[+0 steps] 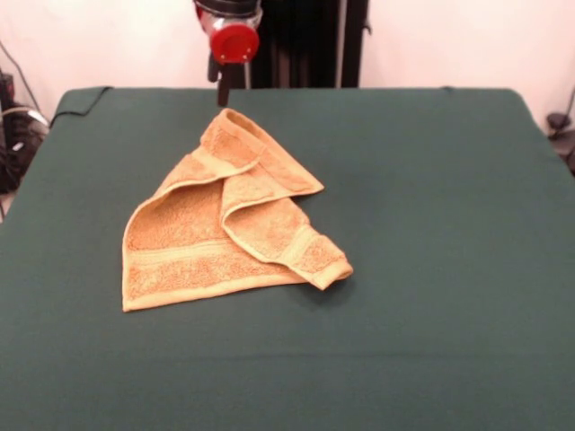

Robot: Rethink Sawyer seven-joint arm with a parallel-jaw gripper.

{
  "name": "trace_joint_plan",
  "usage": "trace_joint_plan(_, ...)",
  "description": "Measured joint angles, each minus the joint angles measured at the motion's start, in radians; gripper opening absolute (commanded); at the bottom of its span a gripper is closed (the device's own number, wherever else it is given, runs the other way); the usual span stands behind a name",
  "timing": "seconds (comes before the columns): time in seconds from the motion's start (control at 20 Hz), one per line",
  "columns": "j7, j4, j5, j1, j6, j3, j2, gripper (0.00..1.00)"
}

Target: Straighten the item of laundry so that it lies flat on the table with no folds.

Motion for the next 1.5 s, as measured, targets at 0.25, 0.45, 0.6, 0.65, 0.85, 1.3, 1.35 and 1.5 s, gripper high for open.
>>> trace_joint_plan(0.25,0.0,-0.02,0.0,-0.002,0.0,0.01,0.011,1.0)
trace_joint_plan(0.45,0.0,-0.062,0.002,0.011,0.0,0.01,0.021,1.0)
trace_joint_plan(0.6,0.0,-0.109,0.015,0.031,0.0,0.01,0.047,1.0)
trace_joint_plan(0.65,0.0,-0.134,0.024,0.041,0.0,0.01,0.061,1.0)
trace_joint_plan(0.85,0.0,-0.202,0.06,0.075,0.0,0.005,0.107,1.0)
trace_joint_plan(1.3,0.0,-0.308,0.144,0.144,0.014,0.0,0.203,1.0)
trace_joint_plan(1.35,0.0,-0.315,0.153,0.15,0.014,-0.001,0.211,1.0)
trace_joint_plan(1.5,0.0,-0.324,0.171,0.159,0.014,-0.003,0.225,1.0)
